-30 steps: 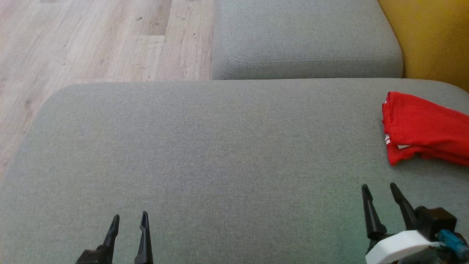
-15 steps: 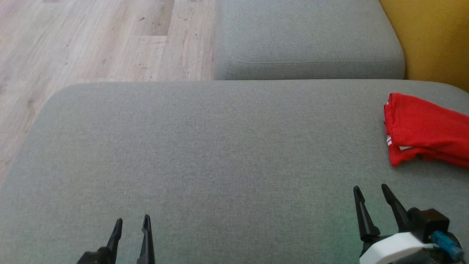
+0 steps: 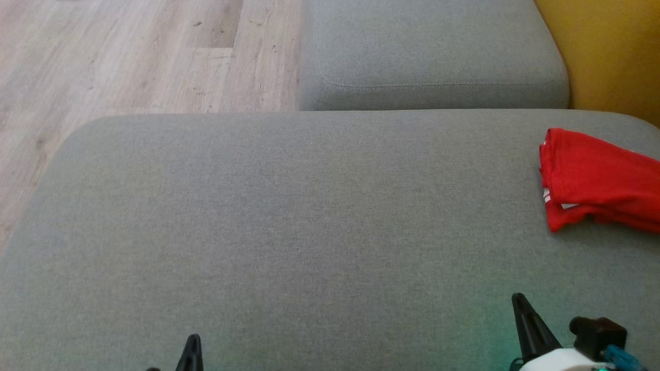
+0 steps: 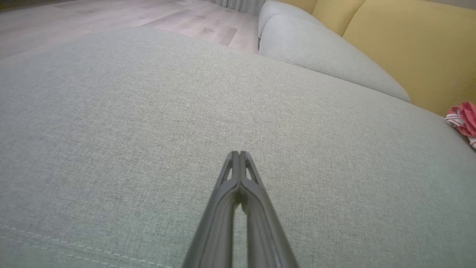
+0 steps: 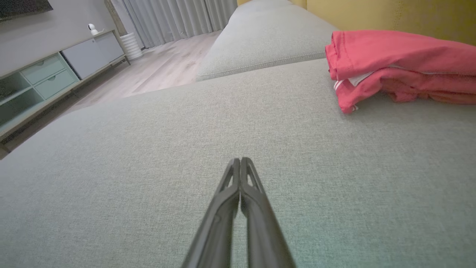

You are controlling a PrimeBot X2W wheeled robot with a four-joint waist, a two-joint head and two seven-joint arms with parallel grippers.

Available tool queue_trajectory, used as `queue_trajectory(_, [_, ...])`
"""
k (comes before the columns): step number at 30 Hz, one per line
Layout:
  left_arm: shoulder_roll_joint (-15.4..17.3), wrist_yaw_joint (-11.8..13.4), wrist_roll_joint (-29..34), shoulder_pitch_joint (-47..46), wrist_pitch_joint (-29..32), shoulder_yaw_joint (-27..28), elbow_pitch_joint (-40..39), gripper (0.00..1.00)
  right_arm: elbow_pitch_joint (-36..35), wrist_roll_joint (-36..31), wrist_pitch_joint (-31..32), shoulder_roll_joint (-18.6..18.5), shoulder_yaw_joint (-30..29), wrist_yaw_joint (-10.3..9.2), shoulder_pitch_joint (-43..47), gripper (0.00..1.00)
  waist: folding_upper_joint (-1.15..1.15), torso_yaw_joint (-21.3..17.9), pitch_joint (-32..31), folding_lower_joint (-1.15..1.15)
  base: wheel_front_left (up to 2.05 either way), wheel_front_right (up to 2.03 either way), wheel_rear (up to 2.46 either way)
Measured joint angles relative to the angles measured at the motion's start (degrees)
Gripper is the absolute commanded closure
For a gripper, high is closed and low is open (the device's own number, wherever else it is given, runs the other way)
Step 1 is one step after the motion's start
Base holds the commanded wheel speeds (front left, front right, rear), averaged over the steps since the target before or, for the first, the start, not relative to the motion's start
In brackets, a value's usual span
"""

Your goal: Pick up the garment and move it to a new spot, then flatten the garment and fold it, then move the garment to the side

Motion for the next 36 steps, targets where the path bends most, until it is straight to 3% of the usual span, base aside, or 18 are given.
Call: queue_trajectory(36, [-4.5,-7.4,-15.0,-2.8,5.5,10.9,1.5,1.0,1.7,24.6,1.3,-0.1,-1.6,0.0,-4.1,1.0,0.0,-1.3,1.5,0.0,0.0,0.0,0.0])
